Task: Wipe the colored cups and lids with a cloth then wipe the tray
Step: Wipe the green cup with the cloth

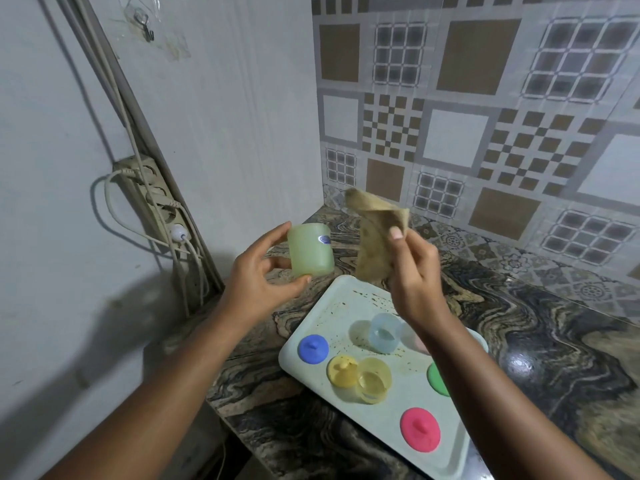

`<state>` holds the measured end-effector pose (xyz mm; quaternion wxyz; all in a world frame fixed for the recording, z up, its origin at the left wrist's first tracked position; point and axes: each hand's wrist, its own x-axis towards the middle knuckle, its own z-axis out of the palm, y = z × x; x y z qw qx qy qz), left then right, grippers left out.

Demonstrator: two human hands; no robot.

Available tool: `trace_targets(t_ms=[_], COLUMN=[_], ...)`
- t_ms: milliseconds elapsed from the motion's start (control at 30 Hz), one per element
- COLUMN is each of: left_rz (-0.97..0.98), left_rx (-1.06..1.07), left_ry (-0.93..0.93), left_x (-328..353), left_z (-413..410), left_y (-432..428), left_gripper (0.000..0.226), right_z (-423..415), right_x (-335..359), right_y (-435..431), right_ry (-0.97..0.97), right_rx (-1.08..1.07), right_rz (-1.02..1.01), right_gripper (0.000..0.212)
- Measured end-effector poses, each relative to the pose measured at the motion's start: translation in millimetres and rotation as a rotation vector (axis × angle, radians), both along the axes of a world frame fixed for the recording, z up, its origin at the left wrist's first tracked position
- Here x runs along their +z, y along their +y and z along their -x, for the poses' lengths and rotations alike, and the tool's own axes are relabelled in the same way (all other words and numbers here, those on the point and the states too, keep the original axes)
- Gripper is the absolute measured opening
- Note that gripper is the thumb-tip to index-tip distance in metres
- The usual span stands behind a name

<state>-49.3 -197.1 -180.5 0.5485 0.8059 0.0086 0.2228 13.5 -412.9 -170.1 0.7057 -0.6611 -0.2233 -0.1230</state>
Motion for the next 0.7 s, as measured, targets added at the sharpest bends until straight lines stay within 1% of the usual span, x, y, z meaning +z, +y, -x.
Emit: trace_targets(t_ms=[133, 200, 233, 267, 367, 467, 600, 667, 700], left_rz=[-0.086, -0.157, -0.188, -0.209, -0.240, -0.231, -0.227, -0.205, -0.184], left_rx=[-0.029, -0.038, -0.028, -0.014, 0.002, 0.018, 0.064, 0.053, 0.041], left_ry=[-0.070, -0.096, -0.099, -0.099, -0.098, -0.089, -0.099, -0.089, -0.079], left_x=[4.2, 7.0, 8.2, 9.1, 10.0, 8.4, 7.0, 7.7, 8.0], left_z=[-2.7, -4.2, -4.3, -3.4, 0.4, 0.4, -1.2, -0.6, -0.4], left_y=[-7.5, -8.3, -8.4, -8.5, -8.5, -5.9, -1.1, 0.7, 1.1], left_gripper=[0.079, 0.077, 0.075, 0.074, 0.067, 0.062, 0.074, 0.080, 0.082], right_z=[2.2, 2.1, 2.2, 2.8, 5.2, 9.0, 16.4, 21.3, 23.1], right_x=[17.0, 17.4, 14.9, 11.2, 0.0, -7.6, -18.0, -20.9, -21.4], right_y=[12.9, 17.0, 18.9, 21.0, 21.8, 17.1, 12.3, 7.2, 4.4], right_ry=[-0.189, -0.310, -0.350, -0.370, -0.416, -0.455, -0.484, -0.489, -0.490], right_rx=[0.101, 0.174, 0.209, 0.243, 0.290, 0.304, 0.295, 0.275, 0.250], right_rz=[0.322, 0.502, 0.557, 0.577, 0.551, 0.523, 0.504, 0.473, 0.456], right_gripper=[0.031, 0.037, 0.040, 0.041, 0.041, 0.032, 0.027, 0.020, 0.020])
